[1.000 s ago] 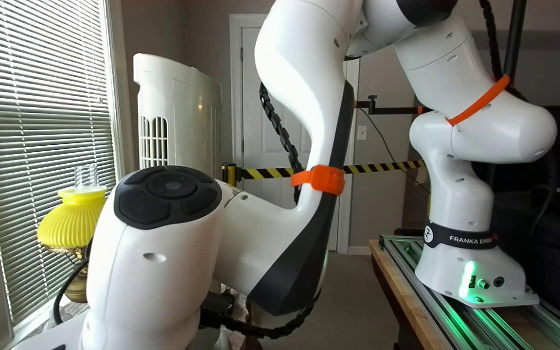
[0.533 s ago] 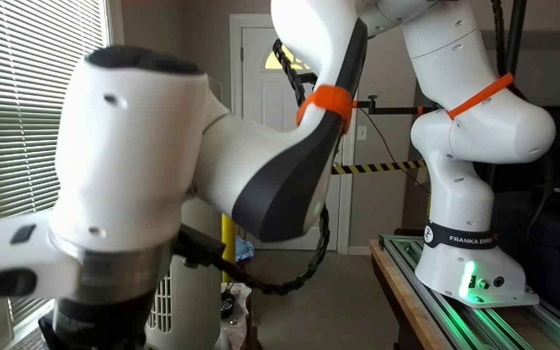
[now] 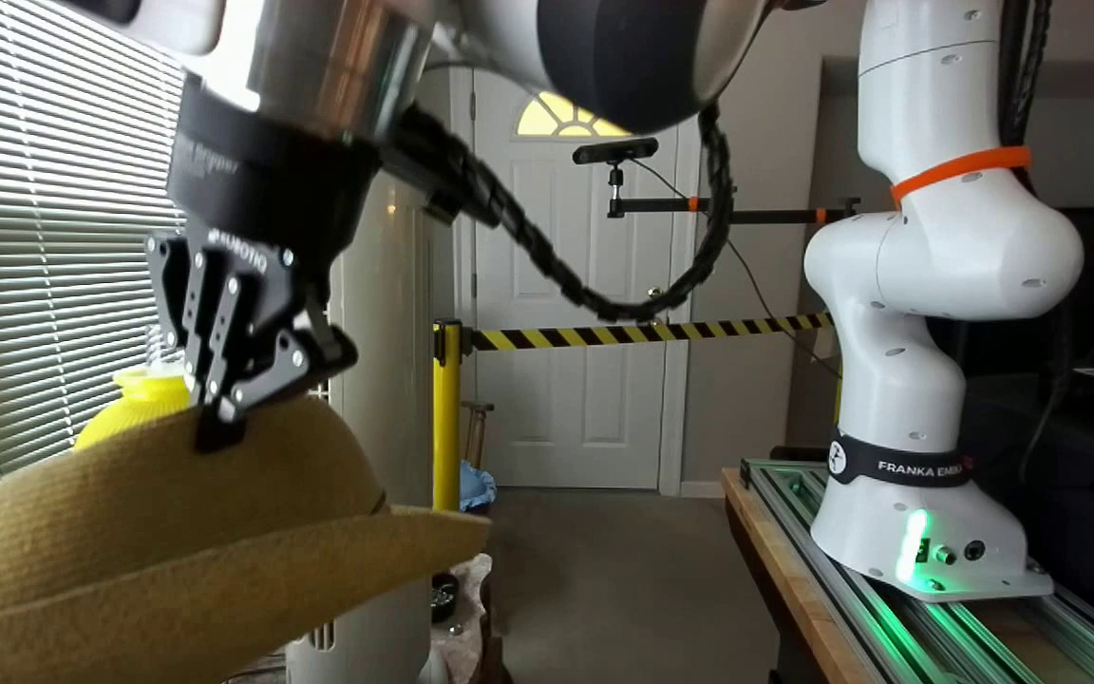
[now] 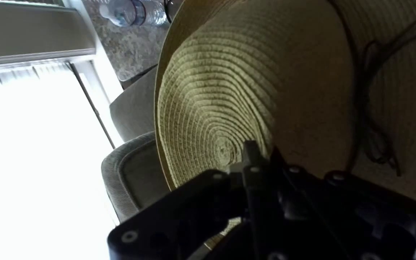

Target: Put the hat on the air filter

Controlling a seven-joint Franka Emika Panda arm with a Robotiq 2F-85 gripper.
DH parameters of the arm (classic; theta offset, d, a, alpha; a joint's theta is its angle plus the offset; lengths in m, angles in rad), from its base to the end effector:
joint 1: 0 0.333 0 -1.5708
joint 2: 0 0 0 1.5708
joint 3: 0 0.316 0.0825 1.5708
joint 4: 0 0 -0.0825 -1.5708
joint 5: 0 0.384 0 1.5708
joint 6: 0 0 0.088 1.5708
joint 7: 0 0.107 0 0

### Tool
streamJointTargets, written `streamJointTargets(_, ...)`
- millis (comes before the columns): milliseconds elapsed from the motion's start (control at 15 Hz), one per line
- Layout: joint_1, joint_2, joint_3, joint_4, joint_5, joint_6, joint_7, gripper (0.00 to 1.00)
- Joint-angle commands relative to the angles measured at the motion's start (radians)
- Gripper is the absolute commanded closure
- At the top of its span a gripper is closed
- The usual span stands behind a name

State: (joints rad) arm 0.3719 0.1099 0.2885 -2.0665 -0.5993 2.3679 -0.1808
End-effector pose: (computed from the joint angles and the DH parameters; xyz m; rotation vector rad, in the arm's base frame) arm 0.4696 0.3523 0.4031 2.2426 1.5834 0.4055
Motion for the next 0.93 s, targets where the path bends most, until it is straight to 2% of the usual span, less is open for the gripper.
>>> streamJointTargets(0, 0.003, -0.215, 0.041, -0.075, 0.083, -0.125, -0.036, 0.98)
streamJointTargets(133, 0.008, -0.292, 0.057, -0.052, 0.134, -0.210, -0.061, 0.98)
streamJointTargets(533, 0.002, -0.464, 0.116, 0.039, 0.100, -0.511, 0.001, 0.98)
streamJointTargets(867, -0.001, -0.537, 0.183, 0.123, 0.068, -0.681, 0.068, 0.98)
